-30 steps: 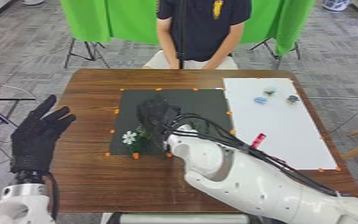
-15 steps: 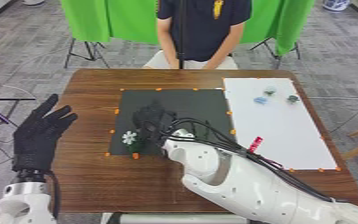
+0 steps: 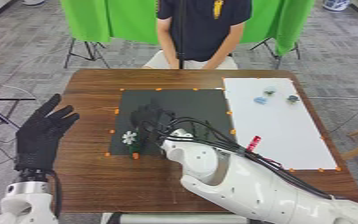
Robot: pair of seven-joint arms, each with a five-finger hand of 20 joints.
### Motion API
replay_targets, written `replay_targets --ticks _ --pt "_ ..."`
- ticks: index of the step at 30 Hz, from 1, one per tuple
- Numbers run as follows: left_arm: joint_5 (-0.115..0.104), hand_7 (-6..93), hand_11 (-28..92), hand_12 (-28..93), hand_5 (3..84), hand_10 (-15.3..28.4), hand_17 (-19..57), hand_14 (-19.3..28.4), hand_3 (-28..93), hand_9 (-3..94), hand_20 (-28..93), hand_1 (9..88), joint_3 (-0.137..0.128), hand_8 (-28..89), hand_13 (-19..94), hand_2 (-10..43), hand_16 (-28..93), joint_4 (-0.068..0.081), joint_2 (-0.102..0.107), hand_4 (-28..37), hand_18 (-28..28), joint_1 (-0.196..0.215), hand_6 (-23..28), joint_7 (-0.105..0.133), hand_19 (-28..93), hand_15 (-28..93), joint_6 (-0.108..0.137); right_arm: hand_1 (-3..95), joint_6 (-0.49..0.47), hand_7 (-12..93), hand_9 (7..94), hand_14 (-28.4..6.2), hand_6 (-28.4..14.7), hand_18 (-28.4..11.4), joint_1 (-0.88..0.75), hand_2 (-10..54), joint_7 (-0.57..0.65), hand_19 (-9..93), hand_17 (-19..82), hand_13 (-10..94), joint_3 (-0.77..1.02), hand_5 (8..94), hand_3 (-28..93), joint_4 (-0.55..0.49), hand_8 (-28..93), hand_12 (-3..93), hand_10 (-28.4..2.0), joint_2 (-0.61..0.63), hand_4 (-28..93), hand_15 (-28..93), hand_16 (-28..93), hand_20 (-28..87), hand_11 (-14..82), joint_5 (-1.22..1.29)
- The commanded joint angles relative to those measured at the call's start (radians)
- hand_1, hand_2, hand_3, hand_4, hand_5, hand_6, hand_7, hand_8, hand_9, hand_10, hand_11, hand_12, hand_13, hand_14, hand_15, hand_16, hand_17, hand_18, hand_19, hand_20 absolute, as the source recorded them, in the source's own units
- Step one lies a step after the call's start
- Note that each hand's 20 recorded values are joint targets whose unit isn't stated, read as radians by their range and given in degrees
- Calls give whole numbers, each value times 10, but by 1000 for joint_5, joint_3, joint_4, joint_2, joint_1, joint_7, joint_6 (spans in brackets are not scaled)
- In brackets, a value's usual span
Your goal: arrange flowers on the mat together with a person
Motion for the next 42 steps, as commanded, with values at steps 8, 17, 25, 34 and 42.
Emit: replay_targets --ticks 8,17,25,34,42 --pt "-2 118 236 114 408 192 -72 278 775 408 228 224 11 -86 305 50 -76 6 4 -283 252 -2 72 -3 510 514 -6 463 -4 199 575 -61 56 -156 30 -95 52 709 240 639 -5 629 765 -4 -142 140 -112 -14 -283 496 208 206 146 3" --pt "-7 118 237 114 408 193 -72 276 780 408 228 227 21 -86 305 49 -77 9 7 -283 252 -10 72 0 511 514 -6 448 -1 193 561 -71 52 -161 44 -95 67 715 240 632 -7 617 777 -1 -139 142 -113 -16 -283 518 178 205 134 9" --pt "-18 117 238 114 408 192 -73 277 780 409 228 228 8 -86 305 49 -77 -8 15 -283 252 23 73 21 511 513 17 426 40 190 559 -81 47 -162 55 -95 57 721 240 632 31 613 794 -82 -138 142 -113 1 -283 531 150 204 132 88" --pt "-30 116 239 114 408 192 -73 277 776 409 227 225 -10 -85 306 51 -77 -28 24 -283 252 63 72 32 511 513 45 405 44 180 560 -90 37 -168 -10 -95 76 734 244 627 281 613 784 -257 -134 142 -117 54 -282 546 127 205 131 351" --pt "-63 117 238 114 407 192 -72 276 775 409 227 224 1 -85 306 52 -76 -33 51 -283 251 84 71 79 511 513 65 404 88 171 562 -99 33 -173 -110 -95 85 740 244 623 447 611 774 -356 -128 141 -123 94 -274 558 119 206 128 431"
